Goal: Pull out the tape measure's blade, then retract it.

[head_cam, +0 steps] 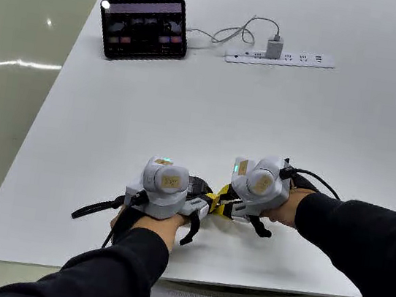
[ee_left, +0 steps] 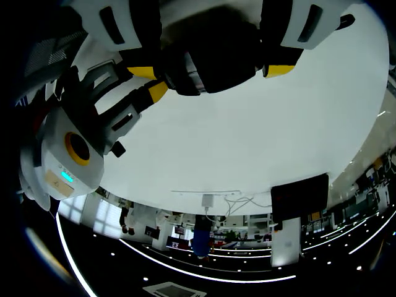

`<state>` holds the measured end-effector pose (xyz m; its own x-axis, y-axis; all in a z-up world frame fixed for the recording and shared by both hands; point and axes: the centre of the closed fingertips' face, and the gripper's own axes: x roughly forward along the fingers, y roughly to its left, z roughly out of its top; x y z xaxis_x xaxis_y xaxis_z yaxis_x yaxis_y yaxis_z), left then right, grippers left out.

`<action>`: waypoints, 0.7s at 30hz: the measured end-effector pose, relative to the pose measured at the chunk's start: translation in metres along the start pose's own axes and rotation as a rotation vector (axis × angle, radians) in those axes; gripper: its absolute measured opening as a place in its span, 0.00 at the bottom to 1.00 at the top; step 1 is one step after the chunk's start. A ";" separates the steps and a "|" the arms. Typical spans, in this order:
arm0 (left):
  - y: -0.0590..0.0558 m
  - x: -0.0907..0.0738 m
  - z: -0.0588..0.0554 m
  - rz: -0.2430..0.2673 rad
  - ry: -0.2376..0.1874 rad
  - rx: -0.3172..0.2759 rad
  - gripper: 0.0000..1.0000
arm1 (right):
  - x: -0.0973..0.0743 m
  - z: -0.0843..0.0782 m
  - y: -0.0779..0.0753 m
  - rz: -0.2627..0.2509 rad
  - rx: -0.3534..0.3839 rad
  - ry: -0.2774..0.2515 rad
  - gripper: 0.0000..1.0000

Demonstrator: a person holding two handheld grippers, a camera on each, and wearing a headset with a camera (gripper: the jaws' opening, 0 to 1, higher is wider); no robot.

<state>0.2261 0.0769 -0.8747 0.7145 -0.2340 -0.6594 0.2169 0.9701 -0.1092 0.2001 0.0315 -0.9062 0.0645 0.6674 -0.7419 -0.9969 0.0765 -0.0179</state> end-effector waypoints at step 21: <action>0.000 0.001 0.001 0.000 -0.006 0.003 0.61 | 0.001 -0.001 0.000 0.010 0.020 0.003 0.12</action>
<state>0.2277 0.0770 -0.8745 0.7182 -0.2349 -0.6550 0.2195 0.9697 -0.1070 0.1998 0.0312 -0.9076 0.0542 0.6660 -0.7439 -0.9964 0.0844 0.0030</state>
